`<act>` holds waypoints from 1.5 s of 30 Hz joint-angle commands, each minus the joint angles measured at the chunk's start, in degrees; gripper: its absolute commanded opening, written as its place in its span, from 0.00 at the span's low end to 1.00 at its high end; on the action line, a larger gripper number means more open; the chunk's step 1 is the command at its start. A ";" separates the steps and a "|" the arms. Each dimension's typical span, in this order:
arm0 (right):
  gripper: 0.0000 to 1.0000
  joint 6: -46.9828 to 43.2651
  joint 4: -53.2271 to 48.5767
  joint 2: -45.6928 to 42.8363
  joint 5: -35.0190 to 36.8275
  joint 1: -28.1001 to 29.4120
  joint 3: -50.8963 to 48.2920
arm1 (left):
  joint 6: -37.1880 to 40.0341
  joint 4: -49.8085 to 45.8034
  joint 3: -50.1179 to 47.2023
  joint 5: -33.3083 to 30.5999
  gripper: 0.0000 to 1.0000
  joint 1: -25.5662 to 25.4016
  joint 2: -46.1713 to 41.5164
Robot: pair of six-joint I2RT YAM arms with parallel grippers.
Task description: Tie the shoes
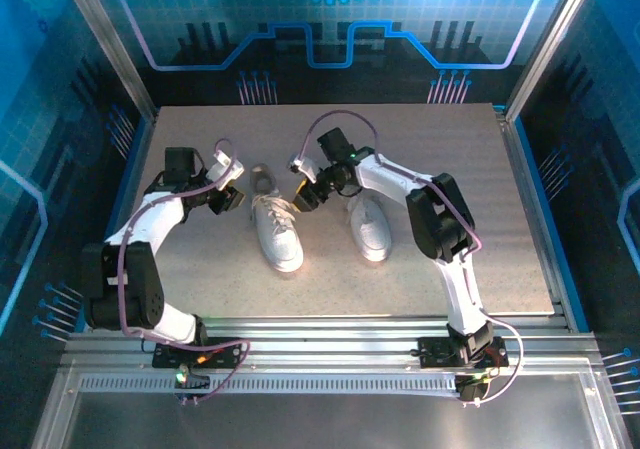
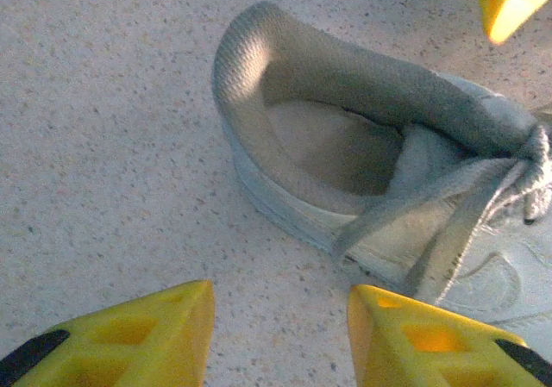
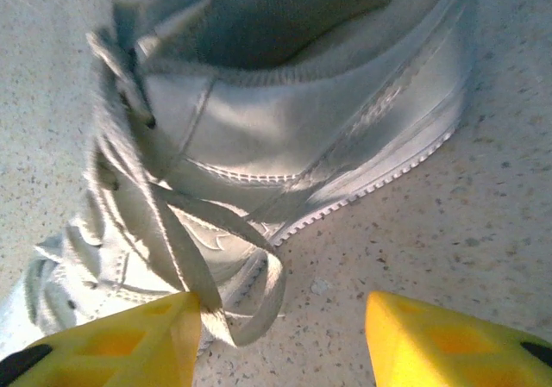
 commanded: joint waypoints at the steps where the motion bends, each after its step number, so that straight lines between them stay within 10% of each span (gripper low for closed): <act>1: 0.53 -2.16 -3.35 2.17 0.90 1.13 3.24 | 0.15 6.74 -2.75 1.57 0.48 0.40 -0.94; 11: 0.01 -1.42 -0.14 0.35 11.53 1.26 2.70 | -0.91 11.07 -7.73 0.65 0.49 0.57 -3.91; 20: 0.00 4.09 6.08 -5.28 18.87 -0.48 -2.28 | -5.62 13.76 -10.17 -3.36 0.52 1.52 -9.45; 32: 0.52 8.41 19.54 -30.09 29.16 -5.18 -26.85 | -34.28 24.83 -19.04 -13.63 0.77 6.09 -22.60; 45: 0.83 16.43 29.60 -54.41 42.63 -21.24 -56.13 | -47.82 37.22 -29.89 -14.73 0.99 7.51 -23.71</act>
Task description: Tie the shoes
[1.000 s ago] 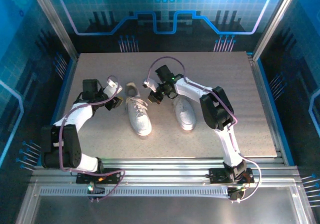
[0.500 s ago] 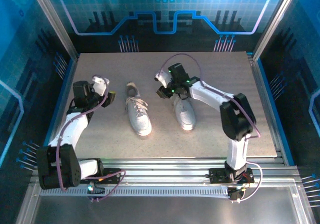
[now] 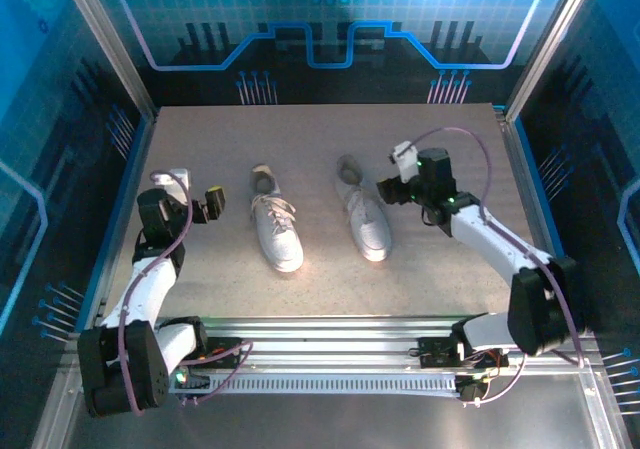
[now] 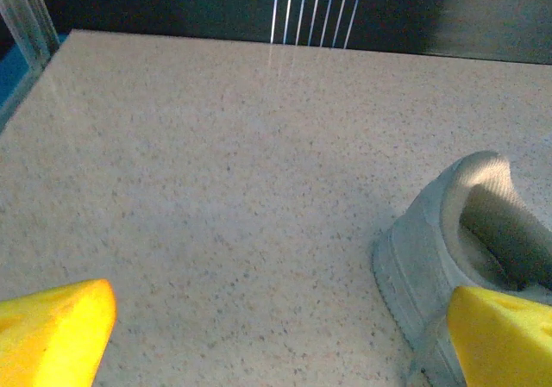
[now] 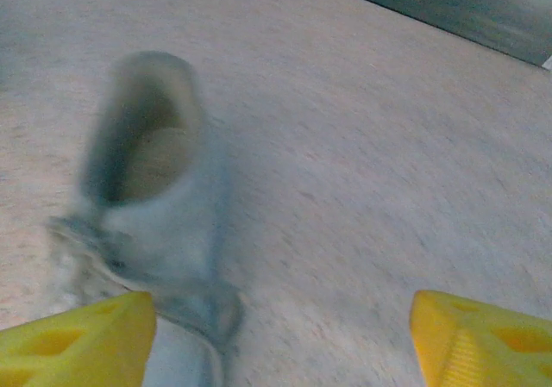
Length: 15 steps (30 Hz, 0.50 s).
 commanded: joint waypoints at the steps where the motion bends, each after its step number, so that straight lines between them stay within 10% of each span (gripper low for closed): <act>1: 0.85 4.67 6.12 -4.66 5.83 -4.42 -6.30 | -5.95 7.02 -2.44 -1.29 0.99 0.67 2.16; 15: 1.00 4.91 29.76 -6.70 7.87 -12.87 -26.30 | -7.15 26.58 -7.08 2.98 0.99 -2.35 14.41</act>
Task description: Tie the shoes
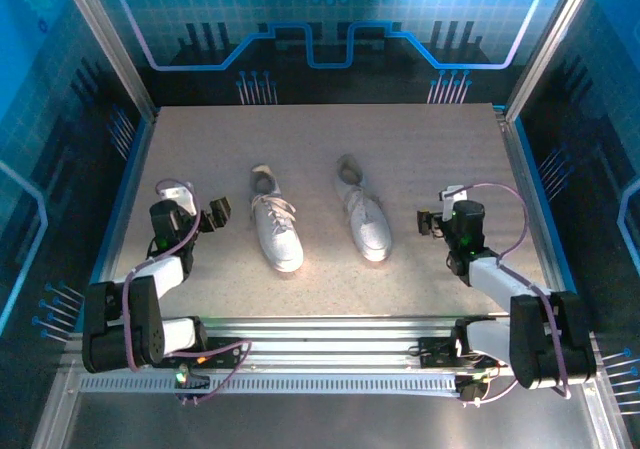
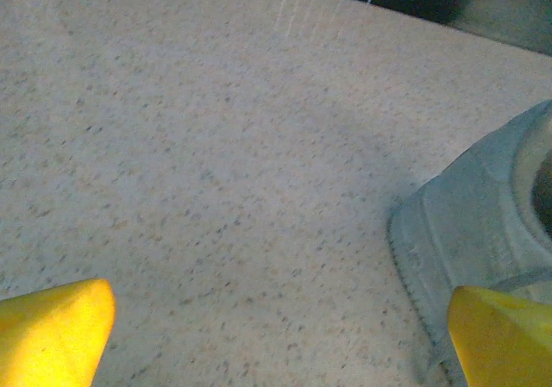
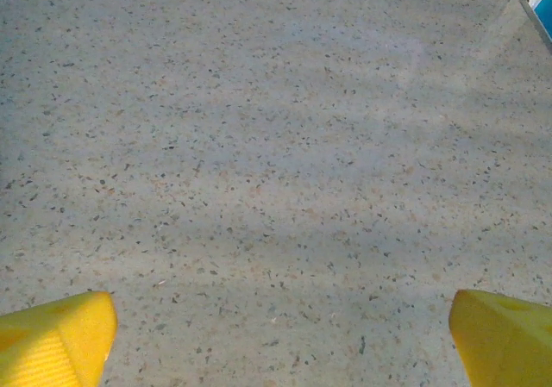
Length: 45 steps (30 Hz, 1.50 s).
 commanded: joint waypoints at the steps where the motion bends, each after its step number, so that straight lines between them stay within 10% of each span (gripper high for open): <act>1: 1.00 0.02 8.32 1.78 -1.50 -0.85 0.91 | 0.93 8.96 -0.30 1.26 1.00 -3.14 1.97; 12: 1.00 1.38 23.58 8.90 -9.48 -1.70 -0.08 | 5.04 17.63 3.06 -12.11 1.00 -12.30 15.47; 17: 1.00 1.05 50.86 21.57 -10.83 -1.38 -7.15 | 4.33 17.27 3.25 -13.81 0.99 -12.29 15.60; 22: 1.00 1.57 28.15 18.93 -6.23 -0.26 2.43 | 4.25 17.09 3.25 -13.74 1.00 -12.32 15.52; 45: 1.00 -0.63 28.93 19.75 -8.56 0.64 2.71 | 4.34 17.18 3.22 -13.67 0.99 -12.32 15.52</act>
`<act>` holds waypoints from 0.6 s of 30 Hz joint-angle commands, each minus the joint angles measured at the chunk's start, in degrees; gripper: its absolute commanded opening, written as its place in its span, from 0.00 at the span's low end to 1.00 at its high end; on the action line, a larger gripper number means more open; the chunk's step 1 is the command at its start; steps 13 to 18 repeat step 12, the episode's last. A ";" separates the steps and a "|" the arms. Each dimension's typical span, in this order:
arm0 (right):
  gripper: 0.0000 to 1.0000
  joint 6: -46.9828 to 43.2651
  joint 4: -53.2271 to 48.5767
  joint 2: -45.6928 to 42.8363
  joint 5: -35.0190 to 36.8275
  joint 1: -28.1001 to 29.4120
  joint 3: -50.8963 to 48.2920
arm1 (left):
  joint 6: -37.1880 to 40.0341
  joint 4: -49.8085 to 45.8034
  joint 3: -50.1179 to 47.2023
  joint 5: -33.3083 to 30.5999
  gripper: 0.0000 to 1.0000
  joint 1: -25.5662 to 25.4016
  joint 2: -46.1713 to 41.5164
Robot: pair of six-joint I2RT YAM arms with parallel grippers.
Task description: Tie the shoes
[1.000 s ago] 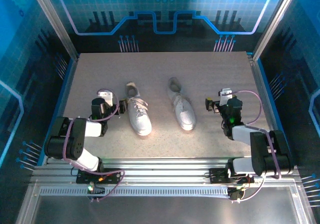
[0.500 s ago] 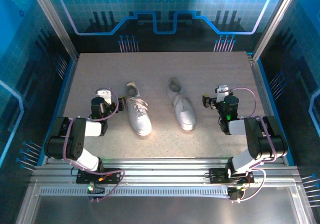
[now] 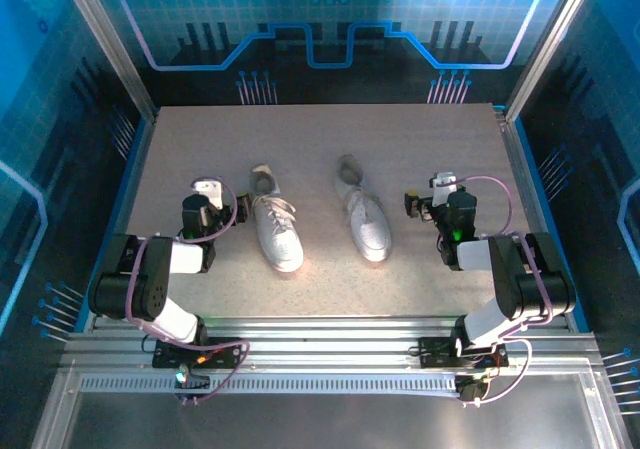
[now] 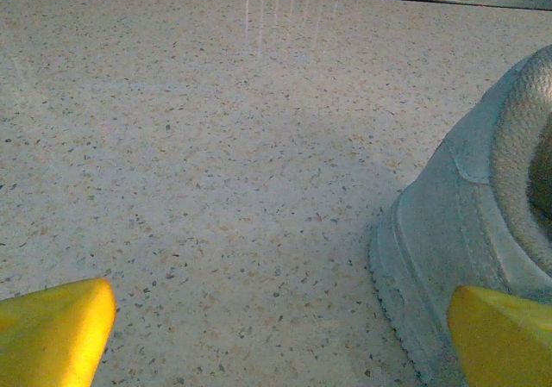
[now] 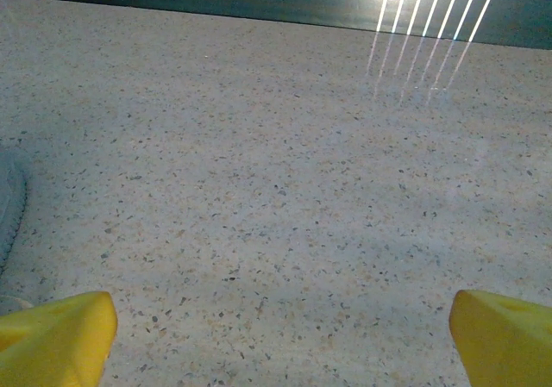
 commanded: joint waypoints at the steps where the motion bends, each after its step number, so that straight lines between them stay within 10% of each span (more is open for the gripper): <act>1: 1.00 -0.73 0.45 -0.25 -0.43 0.29 0.21 | -0.23 2.25 0.94 -0.51 0.99 -0.18 0.19; 18: 1.00 -0.38 0.00 -0.16 -2.41 -0.57 0.47 | -0.21 2.25 0.89 -0.49 0.99 -0.18 0.20</act>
